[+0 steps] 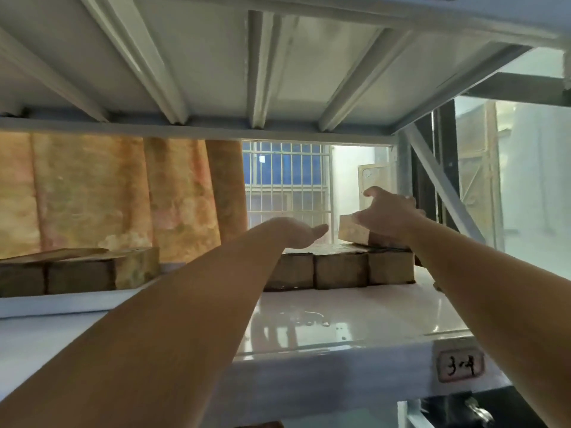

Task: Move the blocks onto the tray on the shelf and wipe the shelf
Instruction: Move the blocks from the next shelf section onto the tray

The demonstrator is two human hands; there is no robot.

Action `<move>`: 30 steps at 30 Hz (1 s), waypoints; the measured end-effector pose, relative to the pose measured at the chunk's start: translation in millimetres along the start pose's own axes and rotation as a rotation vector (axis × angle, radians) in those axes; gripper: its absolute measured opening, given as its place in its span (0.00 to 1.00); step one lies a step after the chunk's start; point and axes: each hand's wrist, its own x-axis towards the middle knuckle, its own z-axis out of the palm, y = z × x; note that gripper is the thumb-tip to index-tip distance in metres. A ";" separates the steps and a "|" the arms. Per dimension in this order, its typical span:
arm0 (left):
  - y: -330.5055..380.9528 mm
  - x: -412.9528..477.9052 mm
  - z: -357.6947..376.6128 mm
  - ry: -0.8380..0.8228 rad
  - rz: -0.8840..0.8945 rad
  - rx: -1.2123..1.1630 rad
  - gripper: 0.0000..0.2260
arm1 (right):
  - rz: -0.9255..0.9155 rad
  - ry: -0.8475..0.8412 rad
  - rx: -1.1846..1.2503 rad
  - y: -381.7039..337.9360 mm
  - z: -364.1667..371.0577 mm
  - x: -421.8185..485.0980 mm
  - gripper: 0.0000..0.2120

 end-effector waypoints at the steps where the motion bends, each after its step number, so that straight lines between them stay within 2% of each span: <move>1: 1.7 0.6 2.4 -0.007 -0.018 0.012 0.31 | 0.007 -0.035 0.012 6.5 0.8 2.4 0.30; 5: -1.4 13.8 16.6 0.002 -0.078 0.097 0.31 | 0.038 -0.005 -0.029 27.0 13.6 9.9 0.29; 9: -4.9 20.3 15.8 -0.011 -0.127 0.010 0.31 | -0.002 0.047 0.051 32.8 25.4 10.6 0.28; 15: -6.3 17.7 18.0 0.047 -0.155 -0.090 0.21 | -0.059 0.060 -0.022 32.9 25.5 5.7 0.29; 21: -3.8 12.3 23.7 0.136 -0.178 -0.124 0.23 | -0.045 0.011 -0.106 33.9 24.4 1.7 0.34; 30: -16.2 16.9 26.9 0.065 -0.195 -0.083 0.28 | -0.083 0.107 -0.101 33.0 26.3 -7.1 0.33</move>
